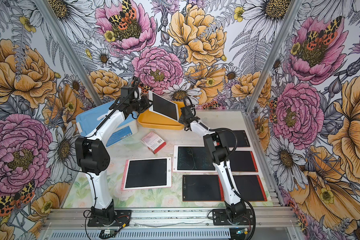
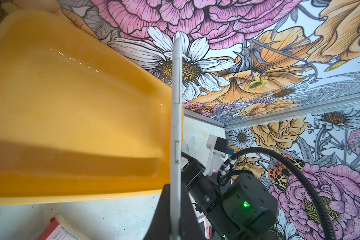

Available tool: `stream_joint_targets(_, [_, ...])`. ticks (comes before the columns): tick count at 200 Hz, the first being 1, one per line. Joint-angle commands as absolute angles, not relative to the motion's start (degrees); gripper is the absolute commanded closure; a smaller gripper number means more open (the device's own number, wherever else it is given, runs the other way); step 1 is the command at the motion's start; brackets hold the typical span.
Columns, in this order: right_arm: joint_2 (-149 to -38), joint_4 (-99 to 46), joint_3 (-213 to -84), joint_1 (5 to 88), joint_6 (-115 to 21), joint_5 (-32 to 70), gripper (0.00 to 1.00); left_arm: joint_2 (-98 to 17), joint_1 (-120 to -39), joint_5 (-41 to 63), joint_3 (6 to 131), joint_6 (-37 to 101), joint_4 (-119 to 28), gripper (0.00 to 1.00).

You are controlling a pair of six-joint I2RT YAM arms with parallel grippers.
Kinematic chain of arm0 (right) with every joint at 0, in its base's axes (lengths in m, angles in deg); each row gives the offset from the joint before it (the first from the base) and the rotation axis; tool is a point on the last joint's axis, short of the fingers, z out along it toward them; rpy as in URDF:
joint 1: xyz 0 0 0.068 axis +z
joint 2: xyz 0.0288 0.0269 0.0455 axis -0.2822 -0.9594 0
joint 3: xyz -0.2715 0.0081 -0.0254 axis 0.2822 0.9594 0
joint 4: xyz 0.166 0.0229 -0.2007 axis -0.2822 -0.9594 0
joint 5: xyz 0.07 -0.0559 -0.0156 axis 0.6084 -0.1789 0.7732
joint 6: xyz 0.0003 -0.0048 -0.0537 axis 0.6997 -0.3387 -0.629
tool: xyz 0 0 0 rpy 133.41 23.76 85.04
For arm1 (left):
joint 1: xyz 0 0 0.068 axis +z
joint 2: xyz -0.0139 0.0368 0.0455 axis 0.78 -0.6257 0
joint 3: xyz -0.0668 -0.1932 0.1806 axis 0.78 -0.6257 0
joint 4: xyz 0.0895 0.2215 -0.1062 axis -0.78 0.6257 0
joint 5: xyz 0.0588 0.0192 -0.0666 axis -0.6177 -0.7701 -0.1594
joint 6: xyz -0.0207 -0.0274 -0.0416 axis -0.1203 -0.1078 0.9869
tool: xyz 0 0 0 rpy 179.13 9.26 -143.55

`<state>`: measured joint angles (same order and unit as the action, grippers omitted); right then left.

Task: Take out the writing tablet from the storage box
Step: Move the storage box to the center of the board.

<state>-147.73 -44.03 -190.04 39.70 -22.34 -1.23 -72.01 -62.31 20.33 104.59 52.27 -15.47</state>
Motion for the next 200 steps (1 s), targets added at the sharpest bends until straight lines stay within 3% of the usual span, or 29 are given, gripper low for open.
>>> stream_joint_targets(1, [-151.12,-43.80,-191.82,41.29,-18.80,-1.71,0.92,-65.59,-60.39,17.86,103.07,50.92,-19.21,1.00])
stream_joint_targets(53, [-151.64,-43.71,-192.17,42.22,-13.30,-4.84,0.94,-55.67,-56.53,15.42,96.06,50.88,-21.80,1.00])
stream_joint_targets(119, [-153.74,-43.72,-196.46,43.42,-12.43,-0.83,0.84,-49.40,-54.25,14.93,92.86,50.48,-22.09,1.00])
stream_joint_targets(151, [-149.74,-43.57,-193.84,42.97,-15.79,-3.04,0.68,-48.29,-54.41,15.55,92.52,51.08,-22.13,1.00])
stream_joint_targets(200, [-140.27,-43.63,-189.23,40.72,-23.21,-5.20,0.33,-47.27,-56.75,15.86,92.69,51.72,-22.13,1.00])
